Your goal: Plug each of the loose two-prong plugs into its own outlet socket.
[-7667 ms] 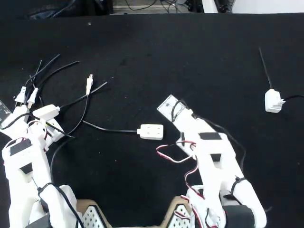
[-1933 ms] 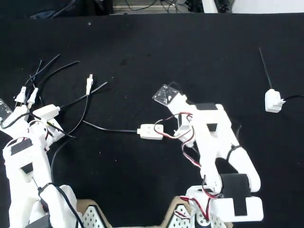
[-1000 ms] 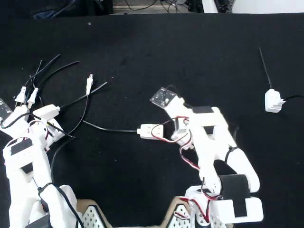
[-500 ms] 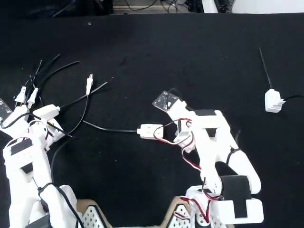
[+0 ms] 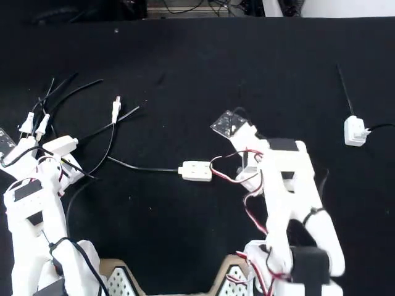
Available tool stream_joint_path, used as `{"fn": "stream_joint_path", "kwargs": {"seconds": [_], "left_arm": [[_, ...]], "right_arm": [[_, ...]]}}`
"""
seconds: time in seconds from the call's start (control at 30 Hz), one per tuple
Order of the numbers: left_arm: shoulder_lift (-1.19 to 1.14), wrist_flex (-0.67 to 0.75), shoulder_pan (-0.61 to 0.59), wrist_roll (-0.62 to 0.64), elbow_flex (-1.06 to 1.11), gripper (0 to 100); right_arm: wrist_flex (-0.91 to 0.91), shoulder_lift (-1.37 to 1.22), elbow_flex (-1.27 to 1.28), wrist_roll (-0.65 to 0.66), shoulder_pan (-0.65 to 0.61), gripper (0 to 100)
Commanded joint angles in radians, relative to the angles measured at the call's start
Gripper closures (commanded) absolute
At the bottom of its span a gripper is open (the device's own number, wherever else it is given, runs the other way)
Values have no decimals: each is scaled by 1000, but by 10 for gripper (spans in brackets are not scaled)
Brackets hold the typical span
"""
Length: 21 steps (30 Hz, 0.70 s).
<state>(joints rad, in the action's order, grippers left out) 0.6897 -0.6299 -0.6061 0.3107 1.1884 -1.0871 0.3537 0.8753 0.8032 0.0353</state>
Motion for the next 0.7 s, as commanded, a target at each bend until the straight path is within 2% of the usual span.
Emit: {"fn": "stream_joint_path", "kwargs": {"seconds": [0.0, 0.13, 0.23, 0.37, 0.53, 0.67], "left_arm": [[18, 14, 15, 8, -7, 784], [18, 14, 77, 3, -5, 784], [18, 6, 150, 0, -2, 784], [21, -41, 177, -63, -21, 784], [52, -91, 171, -71, -48, 784], [207, -123, 200, -72, 1, 784]], "right_arm": [[-38, 119, -48, -38, -112, 987], [-38, 217, -56, -203, -279, 987], [-34, 344, -56, -252, -384, 987], [-5, 501, -16, -334, -503, 987], [316, 530, 214, -430, -609, 987], [566, 536, 397, -483, -683, 987]]}}
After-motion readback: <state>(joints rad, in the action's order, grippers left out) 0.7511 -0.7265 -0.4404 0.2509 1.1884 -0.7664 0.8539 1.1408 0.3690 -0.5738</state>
